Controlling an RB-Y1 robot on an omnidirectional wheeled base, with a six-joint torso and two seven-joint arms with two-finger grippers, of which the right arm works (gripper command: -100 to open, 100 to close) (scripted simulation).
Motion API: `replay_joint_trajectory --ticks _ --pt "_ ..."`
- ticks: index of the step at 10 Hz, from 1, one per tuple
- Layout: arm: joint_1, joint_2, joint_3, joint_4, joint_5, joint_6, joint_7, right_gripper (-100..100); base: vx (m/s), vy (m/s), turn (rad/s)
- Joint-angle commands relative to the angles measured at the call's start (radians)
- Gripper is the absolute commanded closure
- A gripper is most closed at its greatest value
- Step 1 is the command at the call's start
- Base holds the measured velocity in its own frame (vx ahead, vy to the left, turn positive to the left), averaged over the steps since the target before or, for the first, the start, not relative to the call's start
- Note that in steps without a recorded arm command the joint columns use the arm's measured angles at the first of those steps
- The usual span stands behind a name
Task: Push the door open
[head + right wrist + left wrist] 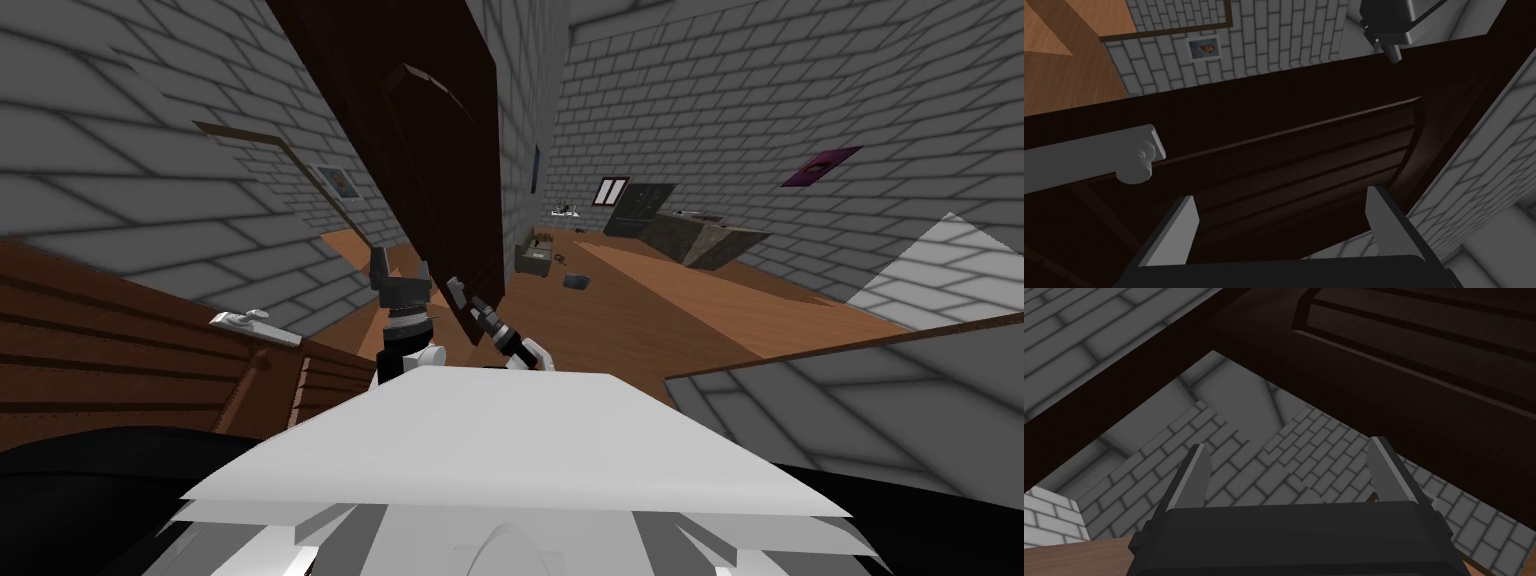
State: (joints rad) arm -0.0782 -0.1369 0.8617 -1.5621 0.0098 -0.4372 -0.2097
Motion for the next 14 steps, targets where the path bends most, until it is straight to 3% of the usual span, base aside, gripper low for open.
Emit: replay_joint_trajectory --ticks 1,14 --pt "-0.016 0.000 0.030 0.015 -0.001 0.014 -0.007 -100 0.156 -0.012 -0.008" --pt "-0.180 -0.003 0.288 0.234 -0.018 0.059 -0.081 -100 0.169 -0.009 -0.012"
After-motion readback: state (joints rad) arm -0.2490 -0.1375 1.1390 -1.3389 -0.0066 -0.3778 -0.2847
